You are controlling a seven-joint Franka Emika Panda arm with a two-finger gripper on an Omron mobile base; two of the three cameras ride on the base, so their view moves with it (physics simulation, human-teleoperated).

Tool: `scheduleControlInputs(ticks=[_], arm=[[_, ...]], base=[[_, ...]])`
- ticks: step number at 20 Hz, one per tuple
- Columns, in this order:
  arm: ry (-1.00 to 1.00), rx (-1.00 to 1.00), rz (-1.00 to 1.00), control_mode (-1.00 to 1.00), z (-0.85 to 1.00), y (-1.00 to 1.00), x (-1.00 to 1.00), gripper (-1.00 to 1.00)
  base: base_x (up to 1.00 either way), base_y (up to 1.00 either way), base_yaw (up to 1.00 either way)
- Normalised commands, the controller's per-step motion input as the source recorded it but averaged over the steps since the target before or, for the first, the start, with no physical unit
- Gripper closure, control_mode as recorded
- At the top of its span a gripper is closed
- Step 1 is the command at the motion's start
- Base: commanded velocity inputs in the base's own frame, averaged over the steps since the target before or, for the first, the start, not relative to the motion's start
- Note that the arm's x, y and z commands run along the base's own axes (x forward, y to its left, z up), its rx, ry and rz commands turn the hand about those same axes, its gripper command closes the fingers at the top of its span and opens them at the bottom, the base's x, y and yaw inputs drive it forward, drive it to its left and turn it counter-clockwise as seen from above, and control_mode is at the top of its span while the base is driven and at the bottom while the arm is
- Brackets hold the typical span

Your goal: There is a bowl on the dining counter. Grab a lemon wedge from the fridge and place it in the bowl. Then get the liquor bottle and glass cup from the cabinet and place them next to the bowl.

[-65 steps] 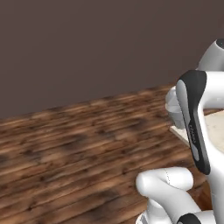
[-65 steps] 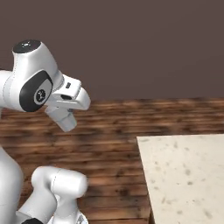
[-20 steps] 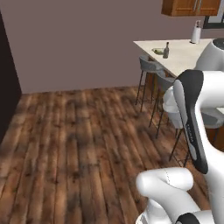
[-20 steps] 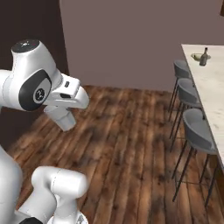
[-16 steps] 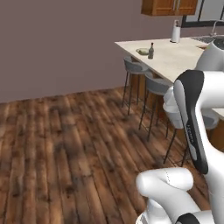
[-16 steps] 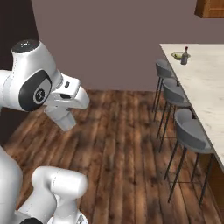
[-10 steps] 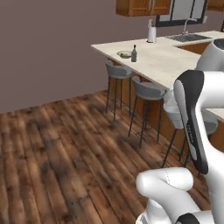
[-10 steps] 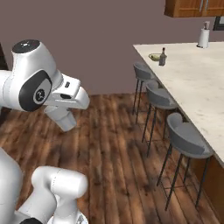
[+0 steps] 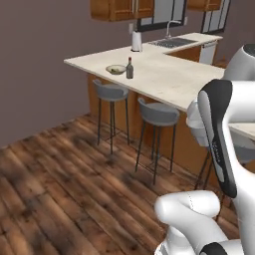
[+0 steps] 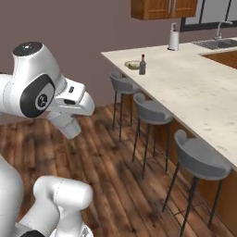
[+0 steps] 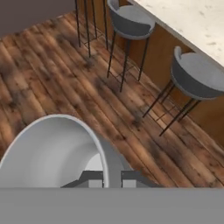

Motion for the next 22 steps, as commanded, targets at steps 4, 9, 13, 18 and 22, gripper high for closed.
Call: scheduleControlInputs(ticks=[4,9,13,18,22], arm=[[0.0,0.0,0.0,1.0,0.0,0.0,0.0,1.0],[0.0,0.0,0.0,1.0,0.0,0.0,0.0,1.0],[0.0,0.0,0.0,1.0,0.0,0.0,0.0,1.0],[0.0,0.0,0.0,1.0,0.0,0.0,0.0,1.0],[0.0,0.0,0.0,1.0,0.0,0.0,0.0,1.0]], base=[[0.76,0.9,-0.45],[0.61,0.99,-0.44],[0.45,1.0,-0.42],[0.33,1.0,-0.39],[0.33,1.0,-0.39]])
